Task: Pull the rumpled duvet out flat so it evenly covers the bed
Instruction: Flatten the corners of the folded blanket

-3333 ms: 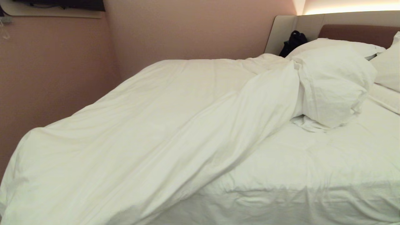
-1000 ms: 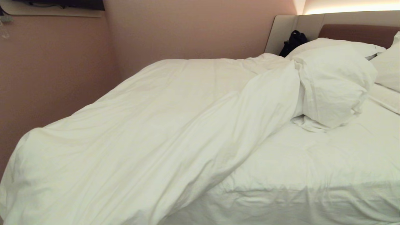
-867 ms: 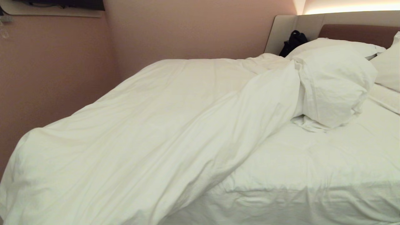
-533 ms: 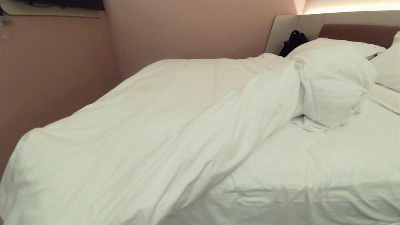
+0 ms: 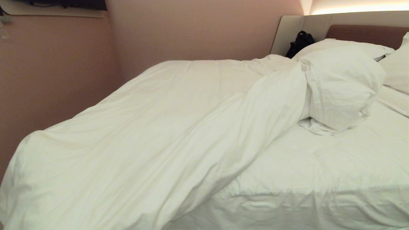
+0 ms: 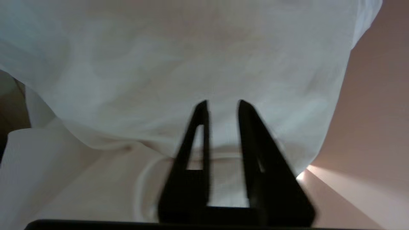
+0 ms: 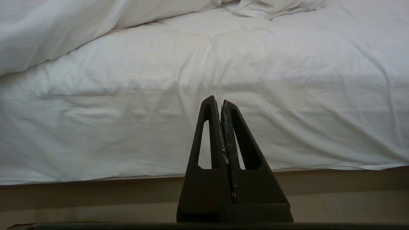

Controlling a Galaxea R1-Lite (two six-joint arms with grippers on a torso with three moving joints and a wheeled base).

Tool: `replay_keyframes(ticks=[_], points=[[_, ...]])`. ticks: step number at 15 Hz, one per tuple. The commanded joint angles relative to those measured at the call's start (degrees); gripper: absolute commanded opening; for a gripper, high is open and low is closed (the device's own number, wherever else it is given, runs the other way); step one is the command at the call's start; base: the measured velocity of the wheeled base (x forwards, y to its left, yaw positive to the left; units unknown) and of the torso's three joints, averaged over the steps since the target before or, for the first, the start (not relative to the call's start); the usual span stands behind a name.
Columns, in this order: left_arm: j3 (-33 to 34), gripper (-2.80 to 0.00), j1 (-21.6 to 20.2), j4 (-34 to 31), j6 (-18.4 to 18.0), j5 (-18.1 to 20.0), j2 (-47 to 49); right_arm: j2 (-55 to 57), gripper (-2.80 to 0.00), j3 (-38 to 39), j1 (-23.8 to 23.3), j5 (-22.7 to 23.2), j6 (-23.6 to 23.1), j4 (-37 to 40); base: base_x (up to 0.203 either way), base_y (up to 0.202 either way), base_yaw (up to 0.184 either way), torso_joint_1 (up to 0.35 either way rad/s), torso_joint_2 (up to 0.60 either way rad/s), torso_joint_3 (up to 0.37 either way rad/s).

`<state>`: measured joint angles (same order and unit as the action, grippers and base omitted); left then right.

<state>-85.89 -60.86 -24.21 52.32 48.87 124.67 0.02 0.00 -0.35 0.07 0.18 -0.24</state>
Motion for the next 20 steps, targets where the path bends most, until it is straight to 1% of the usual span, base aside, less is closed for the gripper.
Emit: replay_keyframes(ticks=[1, 6, 8, 10, 11, 12, 15, 17, 18, 20], points=[[-0.27, 0.00, -0.02, 0.13, 0.11, -0.01, 0.61, -0.02, -2.80, 0.00, 0.00, 0.01, -0.01, -0.02, 0.000, 0.000, 0.000, 0.000, 0.00, 0.000], [-0.42, 0.00, 0.29, 0.21, -0.29, -0.72, 0.94, -0.02, -2.80, 0.00, 0.00, 0.01, -0.01, -0.02, 0.000, 0.000, 0.000, 0.000, 0.00, 0.000], [-0.92, 0.00, 1.29, 0.13, -0.17, -2.04, 1.34, -0.02, -2.80, 0.00, 0.00, 0.01, -0.01, -0.02, 0.000, 0.000, 0.000, 0.000, 0.00, 0.000], [-1.82, 0.00, 4.25, -0.05, 0.15, -5.37, 2.69, -0.02, -2.80, 0.00, 0.00, 0.01, -0.01, -0.02, 0.000, 0.000, 0.000, 0.000, 0.00, 0.000], [-2.30, 0.00, 5.09, -0.06, 0.21, -8.00, 2.89, -0.02, -2.80, 0.00, 0.00, 0.01, -0.01, -0.02, 0.000, 0.000, 0.000, 0.000, 0.00, 0.000], [-3.36, 0.00, 5.89, -0.11, 0.38, -9.42, 3.10, -0.02, -2.80, 0.00, 0.00, 0.01, -0.01, -0.02, 0.000, 0.000, 0.000, 0.000, 0.00, 0.000], [-5.69, 0.00, 7.82, -0.56, 2.65, -10.57, 3.37, -0.02, -2.80, 0.00, 0.00, 0.01, -0.01, -0.02, 0.000, 0.000, 0.000, 0.000, 0.00, 0.000], [-5.78, 0.00, 10.77, 0.06, 3.28, -14.62, 3.22, -0.02, -2.80, 0.00, 0.00, 0.01, -0.01, -0.02, 0.000, 0.000, 0.000, 0.000, 0.00, 0.000], [-6.23, 0.00, 11.91, 0.14, 3.73, -15.47, 3.41, -0.02, -2.80, 0.00, 0.00, 0.01, -0.01, -0.02, 0.000, 0.000, 0.000, 0.000, 0.00, 0.000], [-6.52, 0.00, 12.35, 0.17, 4.62, -15.27, 3.70, -0.02, -2.80, 0.00, 0.00, 0.01, -0.01, -0.02, 0.000, 0.000, 0.000, 0.000, 0.00, 0.000]])
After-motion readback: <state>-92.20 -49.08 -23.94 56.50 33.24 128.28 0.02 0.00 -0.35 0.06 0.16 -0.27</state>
